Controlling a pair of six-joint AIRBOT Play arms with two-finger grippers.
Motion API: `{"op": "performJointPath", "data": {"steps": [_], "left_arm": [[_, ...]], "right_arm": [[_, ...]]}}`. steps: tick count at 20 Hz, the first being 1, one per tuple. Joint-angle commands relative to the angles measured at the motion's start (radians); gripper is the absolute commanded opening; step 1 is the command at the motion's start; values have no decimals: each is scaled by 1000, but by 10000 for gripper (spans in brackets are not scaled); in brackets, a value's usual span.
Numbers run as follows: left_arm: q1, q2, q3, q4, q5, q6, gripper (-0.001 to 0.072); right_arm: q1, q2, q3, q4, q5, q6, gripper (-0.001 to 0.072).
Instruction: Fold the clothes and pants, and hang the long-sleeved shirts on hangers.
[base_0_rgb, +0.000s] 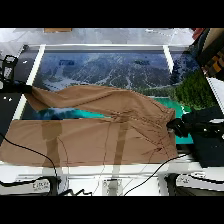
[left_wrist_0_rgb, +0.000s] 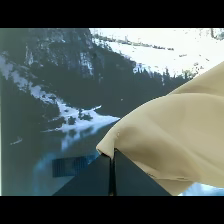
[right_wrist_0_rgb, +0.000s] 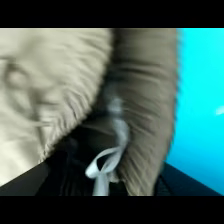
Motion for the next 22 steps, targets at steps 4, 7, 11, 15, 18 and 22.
{"op": "performJointPath", "data": {"steps": [4, 7, 11, 15, 18, 22], "left_arm": [[-2, 0, 0, -5, 0, 0, 13], [-2, 0, 0, -5, 0, 0, 13], [-2, 0, 0, -5, -8, 0, 13], [-2, 0, 0, -5, -7, 0, 13], [-2, 0, 0, -5, -7, 0, 12], [-2, 0, 0, -5, -7, 0, 12]], "right_arm": [[-1, -13, 73, 50, 133, -66, 551], [-1, -13, 133, 6, 152, -60, 552], [0, -14, 142, -65, 146, -27, 551], [0, -14, 141, -67, 136, 1, 552], [5, -30, 126, -71, 85, 42, 552], [81, -118, 101, -31, 35, 48, 552]]}}
